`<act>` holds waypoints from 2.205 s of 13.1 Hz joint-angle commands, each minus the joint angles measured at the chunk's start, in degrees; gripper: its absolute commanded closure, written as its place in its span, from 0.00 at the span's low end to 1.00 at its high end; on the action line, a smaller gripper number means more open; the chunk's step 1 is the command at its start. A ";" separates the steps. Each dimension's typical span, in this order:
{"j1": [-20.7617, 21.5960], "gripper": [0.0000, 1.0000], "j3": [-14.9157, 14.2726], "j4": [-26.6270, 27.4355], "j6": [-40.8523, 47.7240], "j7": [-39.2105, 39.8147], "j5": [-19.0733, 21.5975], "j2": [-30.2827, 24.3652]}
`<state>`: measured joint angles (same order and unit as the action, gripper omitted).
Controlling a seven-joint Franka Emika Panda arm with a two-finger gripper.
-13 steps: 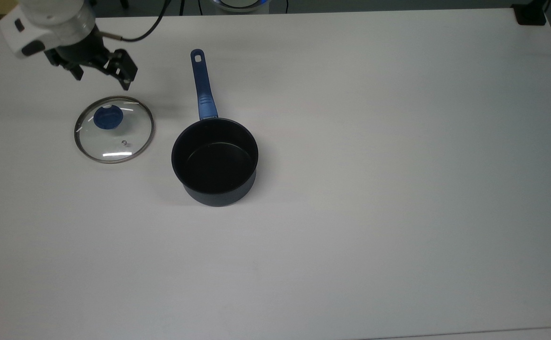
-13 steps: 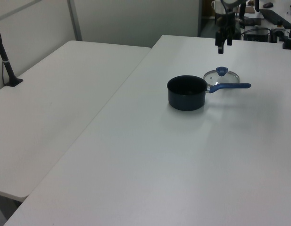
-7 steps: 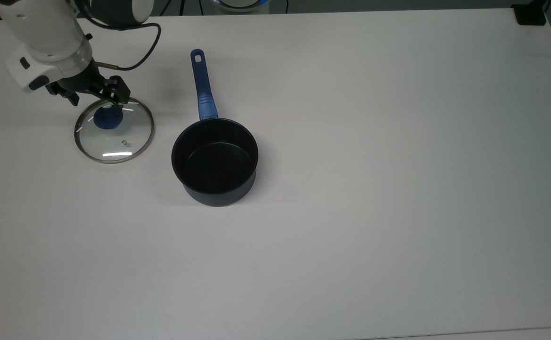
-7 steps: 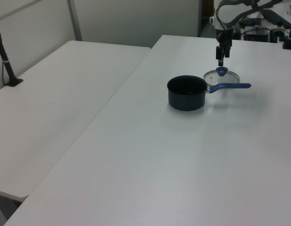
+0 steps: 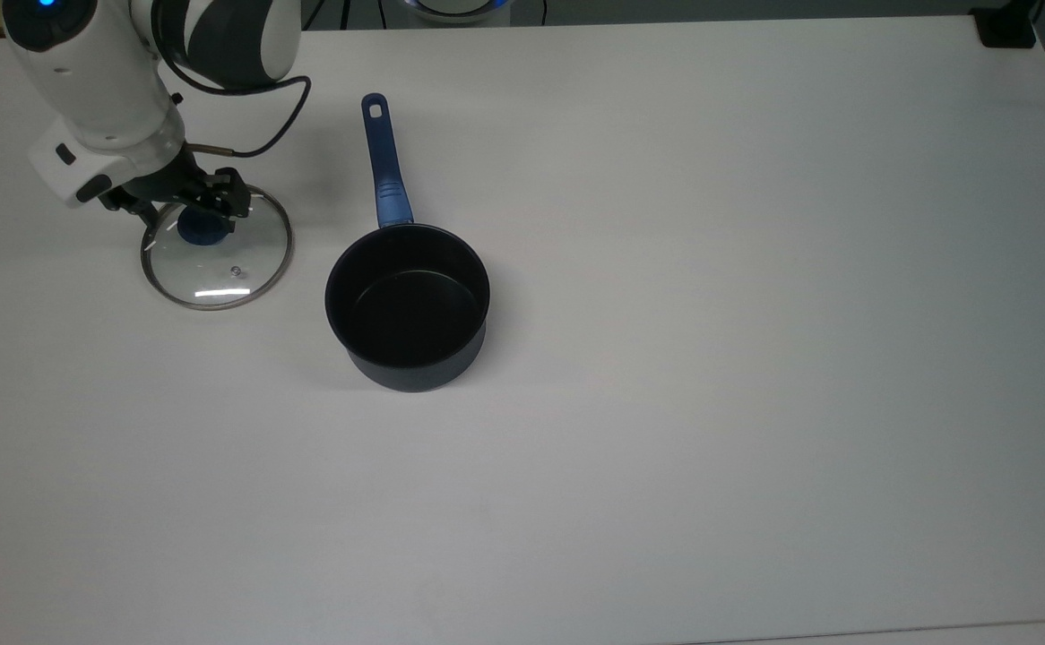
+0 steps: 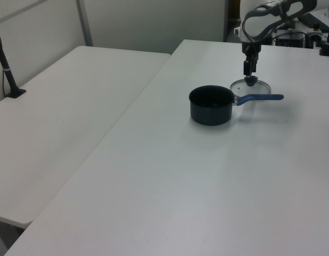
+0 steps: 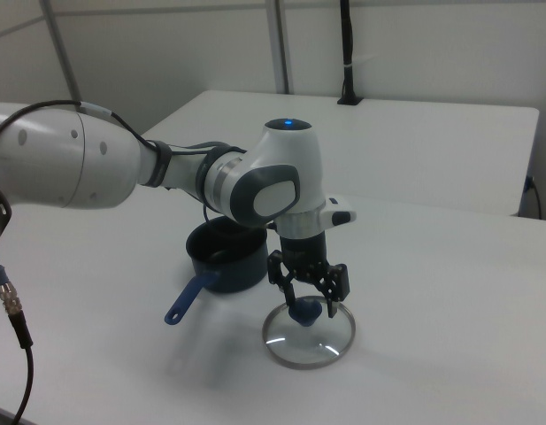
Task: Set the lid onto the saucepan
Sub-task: 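Close the gripper on the blue knob of the glass lid, then lift the glass lid and carry it over the saucepan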
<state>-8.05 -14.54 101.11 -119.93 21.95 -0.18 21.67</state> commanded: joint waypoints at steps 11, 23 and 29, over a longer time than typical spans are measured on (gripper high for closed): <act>1.46 0.21 0.12 1.81 -0.84 1.08 -0.08 -0.58; 1.02 0.56 -1.02 -2.04 5.84 2.15 0.09 -4.27; 7.68 0.56 -1.11 -8.64 7.50 -10.96 0.26 -2.95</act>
<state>-3.90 -14.95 95.07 -116.40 15.46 -0.19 18.55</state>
